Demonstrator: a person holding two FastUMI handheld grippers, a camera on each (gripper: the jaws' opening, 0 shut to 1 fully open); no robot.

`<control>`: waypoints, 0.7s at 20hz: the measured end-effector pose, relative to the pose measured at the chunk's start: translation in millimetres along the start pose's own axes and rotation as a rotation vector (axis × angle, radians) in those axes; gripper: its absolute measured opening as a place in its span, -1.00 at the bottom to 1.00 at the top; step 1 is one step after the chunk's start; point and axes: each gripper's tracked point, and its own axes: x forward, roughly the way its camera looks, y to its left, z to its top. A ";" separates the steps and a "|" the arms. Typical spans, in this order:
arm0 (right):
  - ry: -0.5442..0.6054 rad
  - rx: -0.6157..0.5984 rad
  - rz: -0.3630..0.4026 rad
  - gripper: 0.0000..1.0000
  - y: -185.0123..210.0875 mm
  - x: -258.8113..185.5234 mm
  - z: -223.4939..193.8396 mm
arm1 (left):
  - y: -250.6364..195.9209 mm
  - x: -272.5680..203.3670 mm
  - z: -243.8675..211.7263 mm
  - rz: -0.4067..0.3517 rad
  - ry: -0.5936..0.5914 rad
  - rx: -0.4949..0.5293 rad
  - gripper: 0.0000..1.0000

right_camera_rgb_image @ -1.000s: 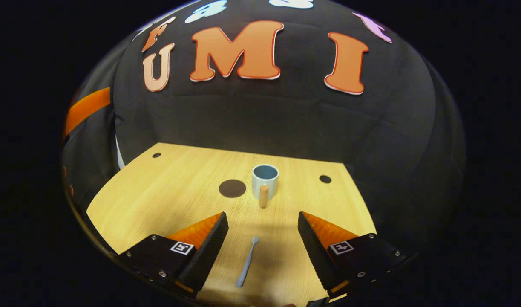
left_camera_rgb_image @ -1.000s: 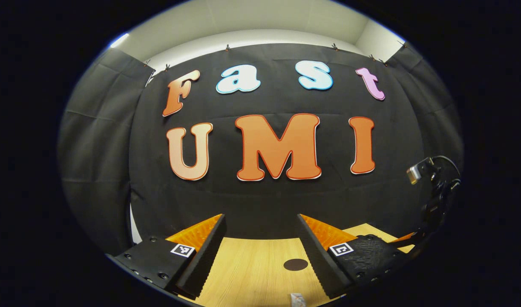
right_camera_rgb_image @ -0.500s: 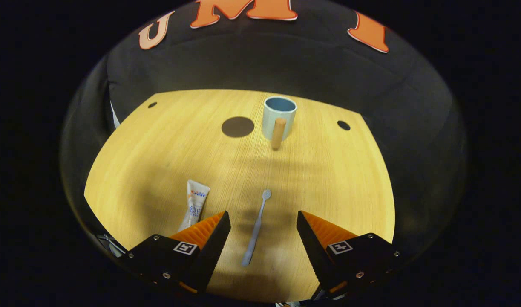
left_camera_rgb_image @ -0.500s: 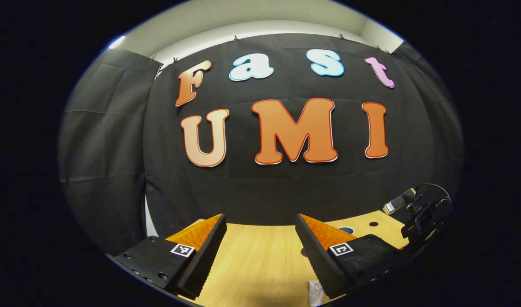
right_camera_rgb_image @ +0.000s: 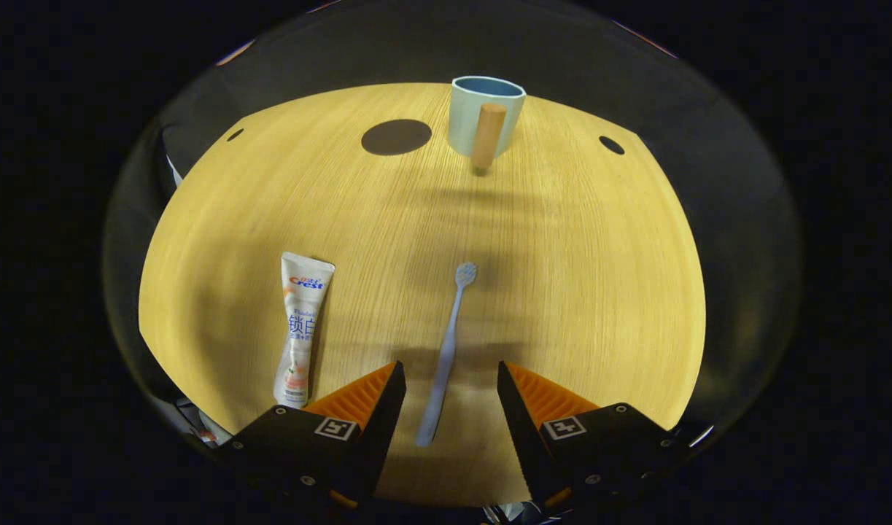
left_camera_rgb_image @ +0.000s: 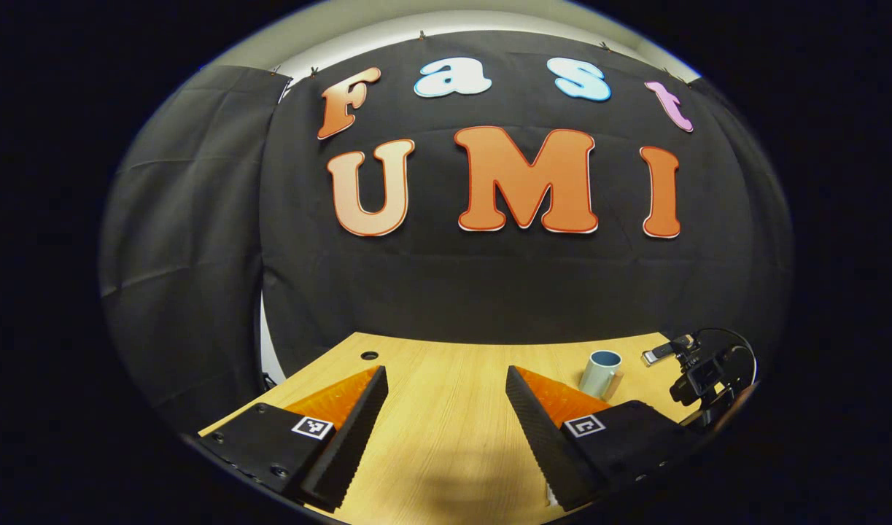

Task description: Put the toothbrush and toothpaste on the desktop into the cup, then pick up the cup and place it on the coaster on the desktop.

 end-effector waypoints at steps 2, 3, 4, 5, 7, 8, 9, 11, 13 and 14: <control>0.043 0.030 0.017 0.44 2.1 6.2 -2.0 | 2.4 -0.1 -7.9 0.007 0.018 0.006 0.97; 0.065 0.037 0.018 0.32 2.1 9.8 -3.4 | 2.3 -0.7 -11.9 0.007 0.028 0.007 0.97; 0.076 0.044 0.016 0.29 1.8 14.2 -3.9 | 1.3 0.3 -16.2 0.003 0.043 0.007 0.97; 0.091 0.050 0.014 0.23 0.4 16.7 -3.4 | -1.1 2.4 -22.3 -0.004 0.065 0.006 0.97; 0.145 0.069 0.003 0.12 -4.2 21.4 -9.3 | -4.5 4.4 -36.3 -0.018 0.114 0.002 0.96; 0.172 0.098 0.006 0.04 -2.1 25.8 -13.9 | -8.6 3.6 -40.3 -0.027 0.131 -0.001 0.97; 0.177 0.121 0.006 -0.30 -4.4 23.6 -8.2 | -12.6 4.5 -44.1 -0.035 0.145 -0.003 0.98; 0.205 0.137 0.016 -0.63 -4.9 25.6 -7.3 | -19.4 4.3 -48.9 -0.052 0.169 -0.005 0.98; 0.214 0.167 0.057 -0.73 -2.9 25.2 -3.6 | -30.8 6.2 -54.2 -0.073 0.191 0.004 0.98; 0.213 0.184 0.079 -0.79 -2.1 25.4 -5.1 | -36.5 6.7 -55.0 -0.085 0.201 0.013 0.97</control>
